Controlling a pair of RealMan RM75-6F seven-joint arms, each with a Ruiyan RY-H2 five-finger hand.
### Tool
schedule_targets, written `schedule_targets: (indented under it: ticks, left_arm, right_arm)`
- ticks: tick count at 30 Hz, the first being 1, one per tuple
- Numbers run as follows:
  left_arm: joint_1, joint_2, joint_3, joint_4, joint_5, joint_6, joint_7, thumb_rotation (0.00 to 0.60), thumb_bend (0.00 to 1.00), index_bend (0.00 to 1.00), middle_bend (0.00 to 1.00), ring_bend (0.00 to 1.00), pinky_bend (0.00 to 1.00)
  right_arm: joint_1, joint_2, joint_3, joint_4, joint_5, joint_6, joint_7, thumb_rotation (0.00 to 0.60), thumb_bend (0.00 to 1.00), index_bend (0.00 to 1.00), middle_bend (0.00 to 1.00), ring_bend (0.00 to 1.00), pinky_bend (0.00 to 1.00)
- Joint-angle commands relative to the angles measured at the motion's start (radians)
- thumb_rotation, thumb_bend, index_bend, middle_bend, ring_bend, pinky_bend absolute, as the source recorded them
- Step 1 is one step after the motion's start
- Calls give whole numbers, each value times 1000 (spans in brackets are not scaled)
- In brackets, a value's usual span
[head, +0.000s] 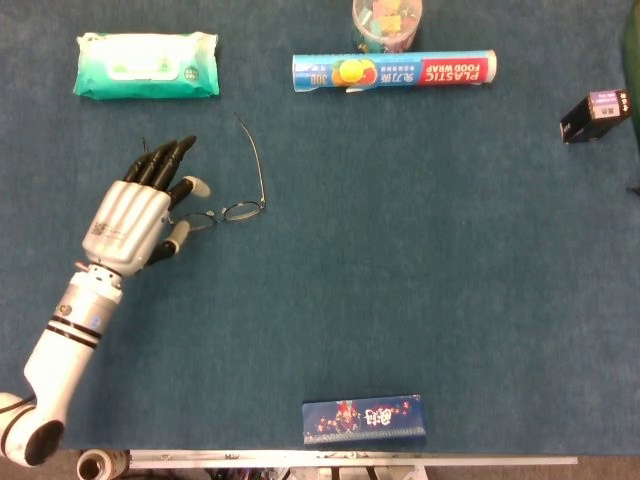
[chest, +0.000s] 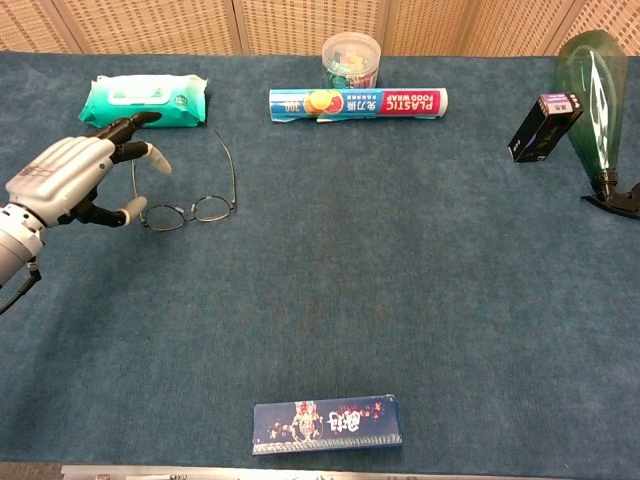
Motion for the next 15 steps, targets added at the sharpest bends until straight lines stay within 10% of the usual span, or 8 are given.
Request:
schedule_targets:
  ticks: [1,15]
  left_arm:
    - [-9,40,8,-43,-46,-72,-12,600,584,371,19,4,115]
    - [-56,90,-11,-113,-204,-241,43,495,720,221,0,0,68]
  right_arm:
    - [1,0,0,1,0,-1,0,600,40,146,185,214,449]
    - [1,5,1,4,2,-2,7,600,41,146,191,214,448]
